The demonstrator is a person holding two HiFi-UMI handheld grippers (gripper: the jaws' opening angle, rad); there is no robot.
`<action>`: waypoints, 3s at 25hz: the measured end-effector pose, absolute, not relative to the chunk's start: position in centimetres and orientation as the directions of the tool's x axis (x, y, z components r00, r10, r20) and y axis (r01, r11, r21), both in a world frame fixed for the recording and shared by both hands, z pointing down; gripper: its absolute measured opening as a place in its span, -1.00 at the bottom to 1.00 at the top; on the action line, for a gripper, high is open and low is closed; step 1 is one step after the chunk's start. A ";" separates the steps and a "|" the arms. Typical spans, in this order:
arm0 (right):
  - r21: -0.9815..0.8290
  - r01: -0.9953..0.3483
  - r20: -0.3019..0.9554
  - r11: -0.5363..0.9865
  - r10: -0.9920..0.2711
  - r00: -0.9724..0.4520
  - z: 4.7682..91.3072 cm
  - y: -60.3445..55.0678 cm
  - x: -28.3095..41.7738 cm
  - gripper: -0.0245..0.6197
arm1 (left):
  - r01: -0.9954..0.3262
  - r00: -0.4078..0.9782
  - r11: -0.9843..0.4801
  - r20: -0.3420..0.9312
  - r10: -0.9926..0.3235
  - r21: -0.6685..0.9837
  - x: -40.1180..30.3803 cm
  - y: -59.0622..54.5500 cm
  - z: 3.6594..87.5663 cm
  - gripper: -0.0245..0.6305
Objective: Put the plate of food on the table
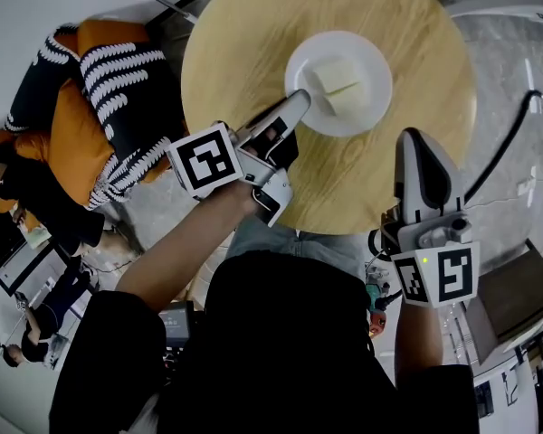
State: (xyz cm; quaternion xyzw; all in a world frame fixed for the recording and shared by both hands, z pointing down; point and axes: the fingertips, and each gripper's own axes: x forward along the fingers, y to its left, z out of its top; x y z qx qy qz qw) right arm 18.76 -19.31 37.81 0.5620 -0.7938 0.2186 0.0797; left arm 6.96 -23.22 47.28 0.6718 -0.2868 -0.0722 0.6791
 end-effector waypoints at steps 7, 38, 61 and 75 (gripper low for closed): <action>-0.278 -0.922 0.405 0.269 -0.838 -0.366 40.3 -19.9 18.3 -0.90 | -0.348 0.844 0.051 0.337 -0.416 0.936 6.9 -22.2 50.3 -0.87; -0.321 -0.905 0.442 0.279 -0.801 -0.404 42.4 -19.7 18.0 -0.90 | -0.640 0.745 -0.083 0.592 -0.307 0.764 5.3 -19.5 55.1 -0.68; -0.307 -0.901 0.433 0.307 -0.798 -0.419 41.5 -20.0 16.8 -0.90 | -0.502 0.781 -0.450 0.610 0.131 0.739 5.2 -16.8 54.3 -0.48; -0.293 -0.899 0.412 0.325 -0.806 -0.425 40.3 -20.2 15.3 -0.90 | -0.429 0.606 -0.639 0.728 0.320 0.638 2.6 -15.3 54.9 -0.48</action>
